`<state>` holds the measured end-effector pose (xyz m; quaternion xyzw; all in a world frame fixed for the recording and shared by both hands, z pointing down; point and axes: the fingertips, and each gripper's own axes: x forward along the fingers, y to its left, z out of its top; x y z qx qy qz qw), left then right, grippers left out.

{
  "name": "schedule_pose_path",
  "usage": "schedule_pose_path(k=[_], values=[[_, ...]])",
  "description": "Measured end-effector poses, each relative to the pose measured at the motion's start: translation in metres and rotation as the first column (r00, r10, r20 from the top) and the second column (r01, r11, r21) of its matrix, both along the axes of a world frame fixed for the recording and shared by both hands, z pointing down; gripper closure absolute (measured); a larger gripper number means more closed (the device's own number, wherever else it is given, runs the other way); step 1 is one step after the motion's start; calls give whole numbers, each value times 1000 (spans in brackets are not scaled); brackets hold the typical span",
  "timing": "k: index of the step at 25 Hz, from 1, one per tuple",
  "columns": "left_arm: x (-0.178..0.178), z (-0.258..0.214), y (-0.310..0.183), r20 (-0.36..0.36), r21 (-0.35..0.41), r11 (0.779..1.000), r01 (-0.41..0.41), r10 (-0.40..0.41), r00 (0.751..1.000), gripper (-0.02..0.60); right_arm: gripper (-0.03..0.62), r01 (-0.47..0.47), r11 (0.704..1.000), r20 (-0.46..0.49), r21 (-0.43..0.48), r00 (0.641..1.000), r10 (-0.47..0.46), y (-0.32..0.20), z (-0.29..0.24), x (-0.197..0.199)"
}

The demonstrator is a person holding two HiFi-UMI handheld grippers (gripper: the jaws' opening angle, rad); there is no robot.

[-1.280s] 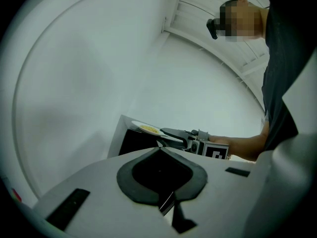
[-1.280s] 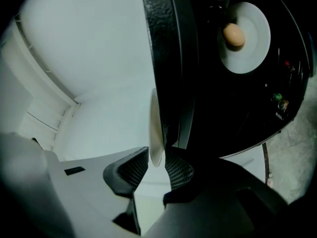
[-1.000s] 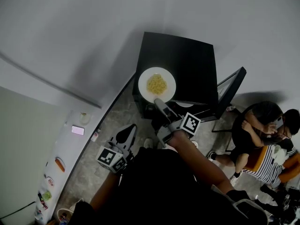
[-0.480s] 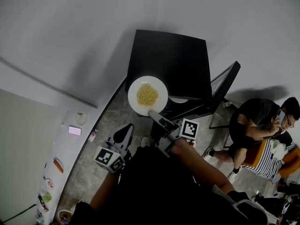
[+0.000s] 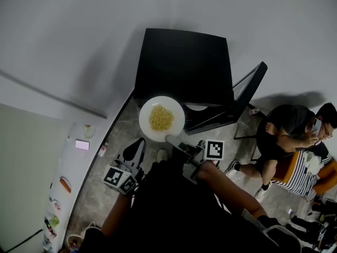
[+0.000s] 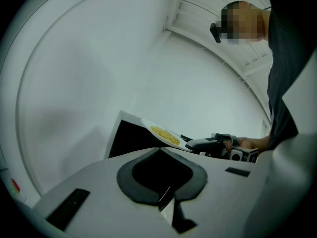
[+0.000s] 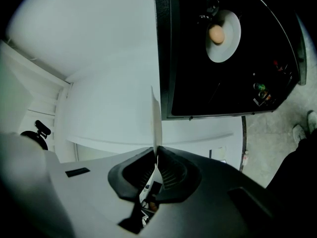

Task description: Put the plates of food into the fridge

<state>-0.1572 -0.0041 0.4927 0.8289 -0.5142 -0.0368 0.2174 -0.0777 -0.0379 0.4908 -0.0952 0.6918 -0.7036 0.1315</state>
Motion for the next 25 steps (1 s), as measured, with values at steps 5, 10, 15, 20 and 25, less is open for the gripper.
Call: schedule_pose_path(k=[5, 10, 15, 20, 25], values=[[7, -3, 16, 12, 6, 1000, 2, -2, 1000, 558, 557, 36, 999, 0, 7, 999, -36, 25, 4, 12], [7, -4, 16, 18, 0, 1000, 14, -14, 1000, 558, 557, 69, 997, -20, 23, 997, -69, 30, 18, 14], [7, -4, 18, 22, -3, 1000, 17, -17, 1000, 558, 559, 59, 998, -61, -17, 996, -59, 28, 49, 20], [7, -2, 19, 31, 0, 1000, -1, 1, 1000, 558, 557, 14, 998, -76, -67, 997, -19, 19, 77, 24], [8, -7, 15, 30, 5, 1000, -3, 2, 1000, 558, 557, -7, 998, -127, -66, 992, -1, 3, 104, 25]])
